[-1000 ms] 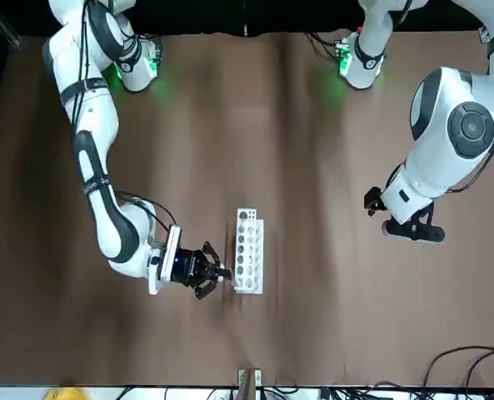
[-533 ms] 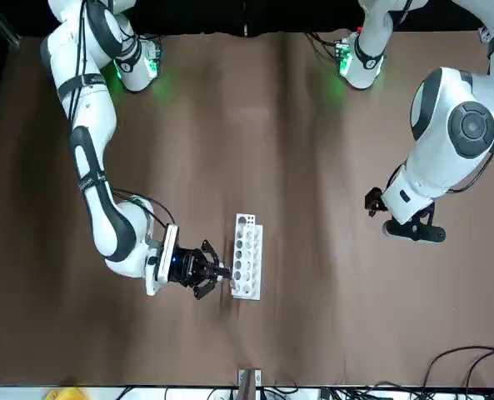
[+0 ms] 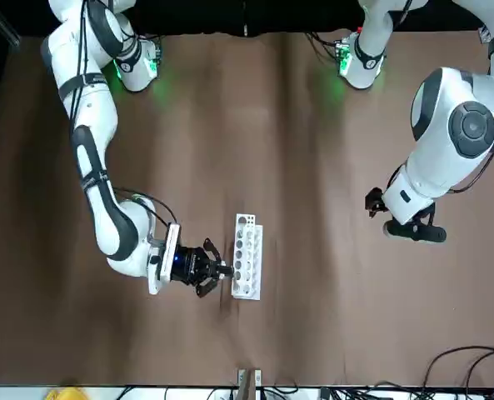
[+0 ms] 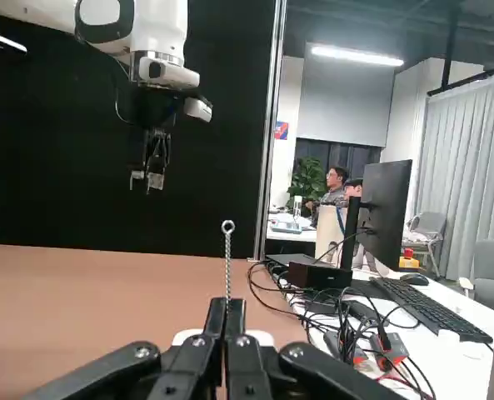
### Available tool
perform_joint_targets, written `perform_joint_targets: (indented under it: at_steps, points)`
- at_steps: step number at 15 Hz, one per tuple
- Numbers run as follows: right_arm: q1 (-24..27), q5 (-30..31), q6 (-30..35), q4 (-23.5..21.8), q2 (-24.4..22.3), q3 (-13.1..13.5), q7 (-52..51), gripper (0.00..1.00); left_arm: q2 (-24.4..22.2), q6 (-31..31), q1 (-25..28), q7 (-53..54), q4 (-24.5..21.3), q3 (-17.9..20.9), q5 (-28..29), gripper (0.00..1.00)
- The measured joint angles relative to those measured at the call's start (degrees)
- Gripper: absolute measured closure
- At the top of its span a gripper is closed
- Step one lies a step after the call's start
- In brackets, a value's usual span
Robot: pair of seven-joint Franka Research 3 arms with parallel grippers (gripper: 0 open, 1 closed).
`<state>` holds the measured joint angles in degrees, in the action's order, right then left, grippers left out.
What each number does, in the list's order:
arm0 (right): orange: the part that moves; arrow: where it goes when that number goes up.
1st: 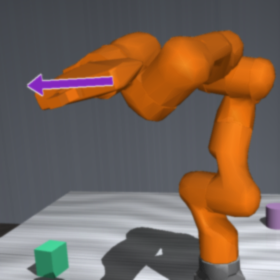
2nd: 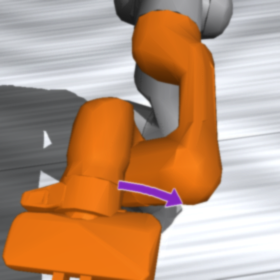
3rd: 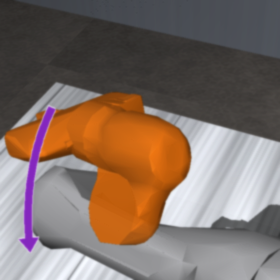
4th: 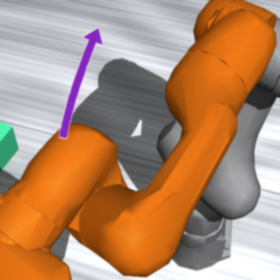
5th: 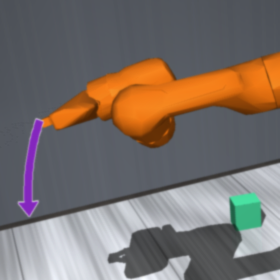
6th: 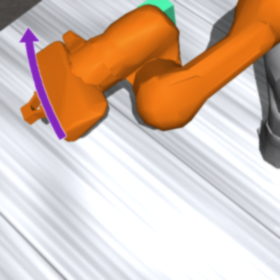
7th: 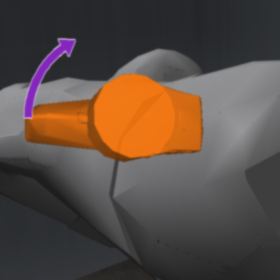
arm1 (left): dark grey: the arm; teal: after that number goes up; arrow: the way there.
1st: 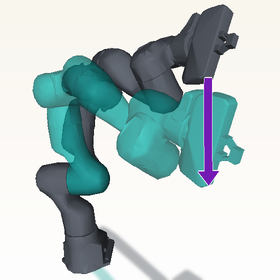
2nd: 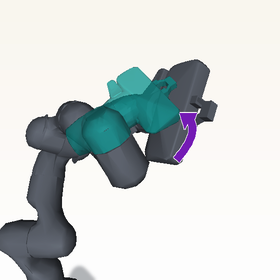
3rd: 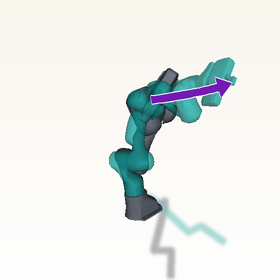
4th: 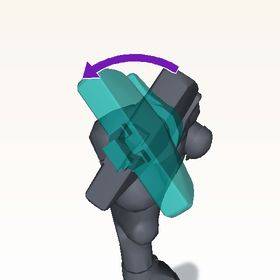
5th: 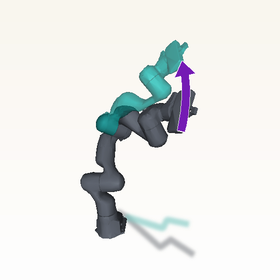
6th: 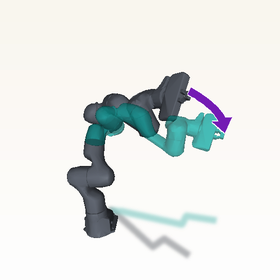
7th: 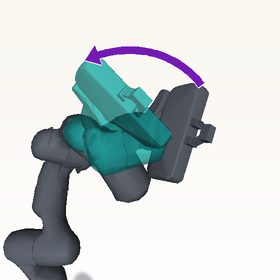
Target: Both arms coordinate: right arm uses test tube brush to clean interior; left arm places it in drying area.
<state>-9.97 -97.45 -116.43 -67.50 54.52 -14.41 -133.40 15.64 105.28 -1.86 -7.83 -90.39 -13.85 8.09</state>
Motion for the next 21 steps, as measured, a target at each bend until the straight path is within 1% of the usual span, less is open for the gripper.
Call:
perform_joint_targets:
  at_steps: [3,6,10,12,14,15,18,19,21]
  points:
    - [0.2,0.0,0.1,0.3,-0.3,0.0,0.3,0.96,0.0,0.2,0.5,0.3,0.1,0.0,0.0,0.0]
    - [0.4,0.0,0.1,0.5,-1.8,0.0,3.2,0.97,0.1,0.2,0.5,1.1,0.0,0.0,0.0,0.0]
    - [0.3,0.0,0.2,0.5,-3.5,-0.1,6.3,0.96,3.2,2.1,-0.2,4.0,0.8,-0.3,-0.6,0.0]
    - [0.4,0.0,0.3,0.5,-4.2,-0.1,8.8,0.96,5.0,3.6,0.1,7.2,2.2,-0.2,-4.8,0.0]
    - [0.6,0.5,0.2,0.5,-5.2,0.2,12.0,0.97,6.2,7.1,0.2,14.4,3.0,-0.2,-7.7,0.0]
    - [1.7,4.4,0.1,0.5,-5.7,0.5,16.0,0.98,7.5,11.6,0.1,22.0,3.2,-0.4,-11.8,0.0]
    - [5.1,12.9,0.1,0.1,-5.7,0.8,21.0,0.98,10.3,18.3,0.1,33.7,3.2,-0.9,-24.0,0.0]
    - [6.3,15.4,0.3,-0.4,-5.7,0.8,22.9,0.98,11.8,21.2,0.1,39.0,3.3,-1.3,-28.3,0.0]
    - [8.3,18.0,0.4,-2.0,-5.6,0.9,27.8,0.98,15.1,27.6,-0.1,49.9,3.4,-2.8,-36.6,0.0]
